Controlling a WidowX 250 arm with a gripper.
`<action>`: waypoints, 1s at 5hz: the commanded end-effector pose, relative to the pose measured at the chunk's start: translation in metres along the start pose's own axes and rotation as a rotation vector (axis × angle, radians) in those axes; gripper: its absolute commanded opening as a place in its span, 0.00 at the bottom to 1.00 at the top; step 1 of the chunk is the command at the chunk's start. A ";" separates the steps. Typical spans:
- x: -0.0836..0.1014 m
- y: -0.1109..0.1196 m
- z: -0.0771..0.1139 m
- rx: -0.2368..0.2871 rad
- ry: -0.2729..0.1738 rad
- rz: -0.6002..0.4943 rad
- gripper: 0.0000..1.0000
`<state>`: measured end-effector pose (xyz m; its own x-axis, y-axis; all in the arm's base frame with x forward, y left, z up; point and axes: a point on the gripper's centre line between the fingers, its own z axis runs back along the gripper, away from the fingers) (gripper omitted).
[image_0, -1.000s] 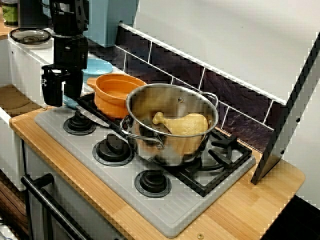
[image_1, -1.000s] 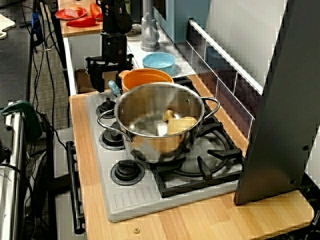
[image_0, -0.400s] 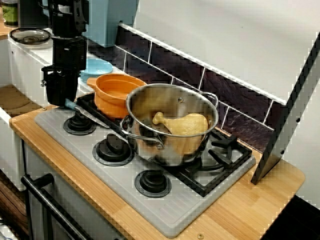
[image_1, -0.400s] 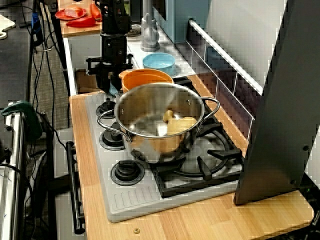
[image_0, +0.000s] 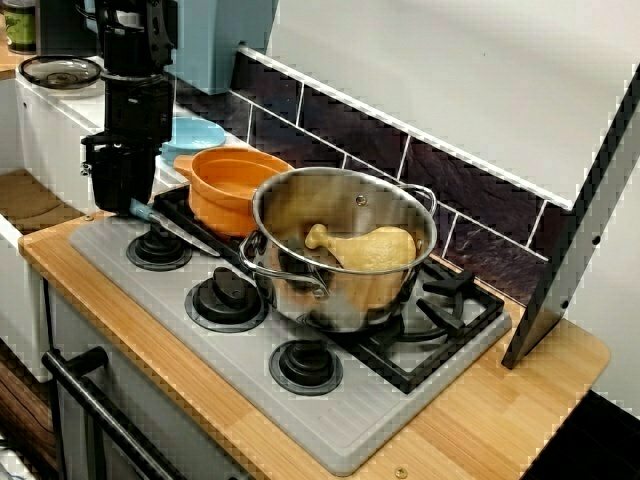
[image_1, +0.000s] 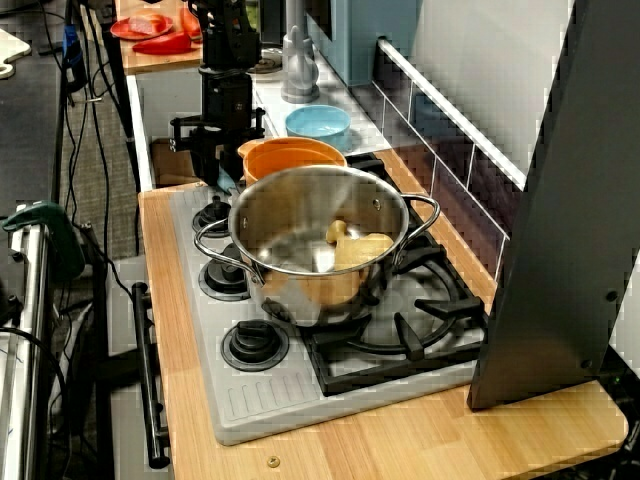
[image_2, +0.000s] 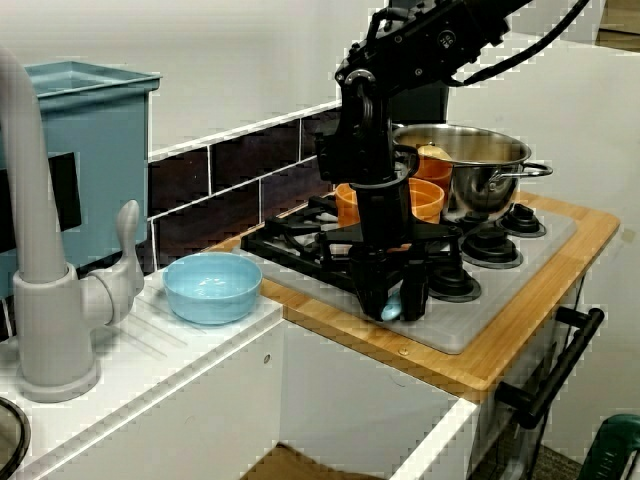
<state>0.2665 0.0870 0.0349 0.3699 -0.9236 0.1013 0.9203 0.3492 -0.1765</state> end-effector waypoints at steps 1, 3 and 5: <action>-0.002 0.001 0.034 0.048 -0.036 -0.008 0.00; -0.003 0.004 0.067 0.050 -0.119 -0.012 0.00; -0.001 0.004 0.089 0.037 -0.168 -0.057 0.00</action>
<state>0.2808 0.0953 0.0988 0.3499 -0.8936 0.2810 0.9312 0.2992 -0.2080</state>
